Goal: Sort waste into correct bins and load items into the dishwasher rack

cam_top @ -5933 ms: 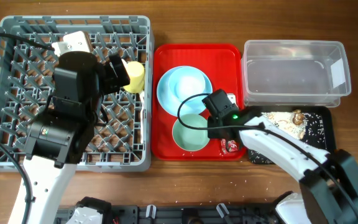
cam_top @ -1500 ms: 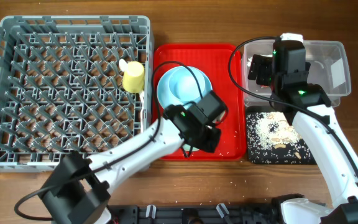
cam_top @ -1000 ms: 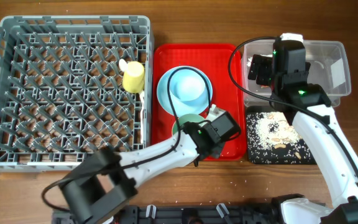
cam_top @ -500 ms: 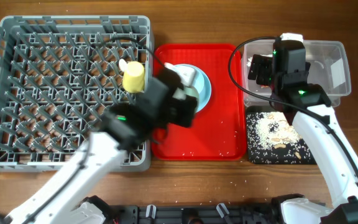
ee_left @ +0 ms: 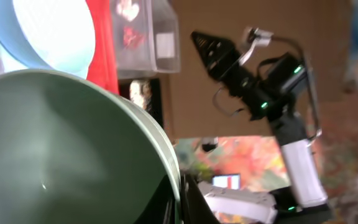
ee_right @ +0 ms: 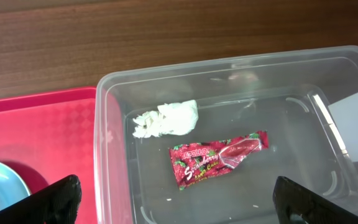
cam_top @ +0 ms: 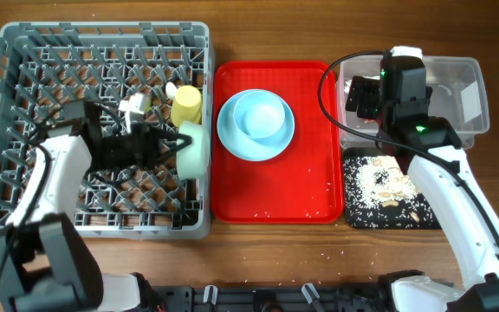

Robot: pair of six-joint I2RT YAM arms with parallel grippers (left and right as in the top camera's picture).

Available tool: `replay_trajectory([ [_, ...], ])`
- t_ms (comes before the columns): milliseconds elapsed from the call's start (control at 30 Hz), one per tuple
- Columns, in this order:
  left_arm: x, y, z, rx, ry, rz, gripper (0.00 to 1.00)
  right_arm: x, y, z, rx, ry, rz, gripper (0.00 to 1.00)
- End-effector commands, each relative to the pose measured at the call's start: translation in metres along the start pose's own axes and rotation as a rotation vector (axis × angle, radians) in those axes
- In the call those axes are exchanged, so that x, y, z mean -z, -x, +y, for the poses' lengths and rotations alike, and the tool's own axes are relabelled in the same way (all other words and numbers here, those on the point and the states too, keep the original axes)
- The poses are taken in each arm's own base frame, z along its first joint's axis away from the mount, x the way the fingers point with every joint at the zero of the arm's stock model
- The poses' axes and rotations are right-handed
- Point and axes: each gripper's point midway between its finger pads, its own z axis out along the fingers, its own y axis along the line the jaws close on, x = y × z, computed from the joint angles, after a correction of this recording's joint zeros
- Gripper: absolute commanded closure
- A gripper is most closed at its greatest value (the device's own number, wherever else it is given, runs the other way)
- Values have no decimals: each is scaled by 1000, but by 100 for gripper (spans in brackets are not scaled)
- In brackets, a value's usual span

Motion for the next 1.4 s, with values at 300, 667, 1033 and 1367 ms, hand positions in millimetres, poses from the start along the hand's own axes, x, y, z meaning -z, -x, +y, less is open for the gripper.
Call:
replay_trajectory([
  [300,71,17,68,239,176,-206,85,1,2,1,-6,9,-7,0],
  [667,86,2,-12,-73,611,-275,50,1,2,1,-6,9,-7,0],
  [1033,40,-17,56,-204,1324,-142,96,1,2,1,-6,9,-7,0],
  [1367,87,12,30,-161,1514,-448,90,1,2,1,-6,9,-7,1],
])
